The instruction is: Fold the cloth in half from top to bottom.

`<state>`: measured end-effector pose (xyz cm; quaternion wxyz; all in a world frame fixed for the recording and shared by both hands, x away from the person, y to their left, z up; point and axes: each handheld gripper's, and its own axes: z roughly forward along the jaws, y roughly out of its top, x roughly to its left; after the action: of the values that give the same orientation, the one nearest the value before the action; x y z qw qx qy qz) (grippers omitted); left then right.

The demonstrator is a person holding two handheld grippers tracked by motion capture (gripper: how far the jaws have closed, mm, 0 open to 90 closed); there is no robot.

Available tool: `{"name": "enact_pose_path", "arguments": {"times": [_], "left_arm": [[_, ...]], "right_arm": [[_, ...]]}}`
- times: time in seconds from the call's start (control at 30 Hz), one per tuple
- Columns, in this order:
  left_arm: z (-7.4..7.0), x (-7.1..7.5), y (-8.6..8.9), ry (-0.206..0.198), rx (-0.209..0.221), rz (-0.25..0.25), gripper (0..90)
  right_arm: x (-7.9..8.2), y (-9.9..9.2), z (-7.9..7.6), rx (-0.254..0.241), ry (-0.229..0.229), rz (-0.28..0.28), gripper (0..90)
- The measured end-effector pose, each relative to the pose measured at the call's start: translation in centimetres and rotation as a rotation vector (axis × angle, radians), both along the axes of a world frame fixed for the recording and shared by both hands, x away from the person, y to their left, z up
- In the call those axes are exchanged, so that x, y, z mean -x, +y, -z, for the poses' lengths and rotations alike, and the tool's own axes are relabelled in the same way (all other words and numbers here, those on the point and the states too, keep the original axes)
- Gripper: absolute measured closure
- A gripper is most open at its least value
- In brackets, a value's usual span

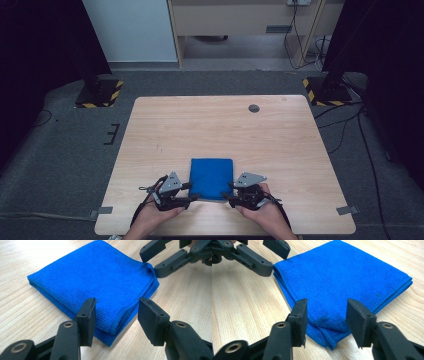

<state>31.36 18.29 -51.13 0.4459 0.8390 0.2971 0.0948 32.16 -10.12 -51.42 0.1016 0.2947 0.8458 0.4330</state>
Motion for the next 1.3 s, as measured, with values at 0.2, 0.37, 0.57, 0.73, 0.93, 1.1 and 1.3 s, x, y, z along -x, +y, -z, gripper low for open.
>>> {"name": "enact_pose_path", "arguments": {"times": [0.2,0.37,0.57,0.73,0.93,1.1,1.3], "left_arm": [[-0.1,0.0,0.0,-0.001,0.002,0.001,49.7],[-0.3,0.0,0.0,-0.006,0.005,-0.002,48.7],[-0.4,-0.2,0.2,-0.012,0.011,-0.018,42.6],[-0.6,-0.3,0.2,-0.017,0.009,-0.027,37.0],[-0.8,-0.5,0.3,-0.024,-0.004,-0.045,29.6],[-0.9,-0.8,0.3,-0.016,-0.024,-0.069,18.8],[-1.1,-1.1,0.6,-0.013,-0.039,-0.103,12.6]], "right_arm": [[-0.1,0.1,-0.2,-0.005,0.003,0.017,45.7],[-0.2,0.1,-0.3,-0.001,-0.008,0.034,36.8],[-0.5,0.0,-0.3,0.004,-0.006,0.07,24.8],[-0.8,-0.1,-0.4,0.004,-0.011,0.093,19.2],[-1.1,-0.2,-0.8,-0.005,-0.02,0.11,15.6],[-1.5,-0.4,-1.1,-0.009,-0.038,0.132,11.0],[-2.1,-1.2,-1.4,-0.024,-0.035,0.164,8.1]]}}
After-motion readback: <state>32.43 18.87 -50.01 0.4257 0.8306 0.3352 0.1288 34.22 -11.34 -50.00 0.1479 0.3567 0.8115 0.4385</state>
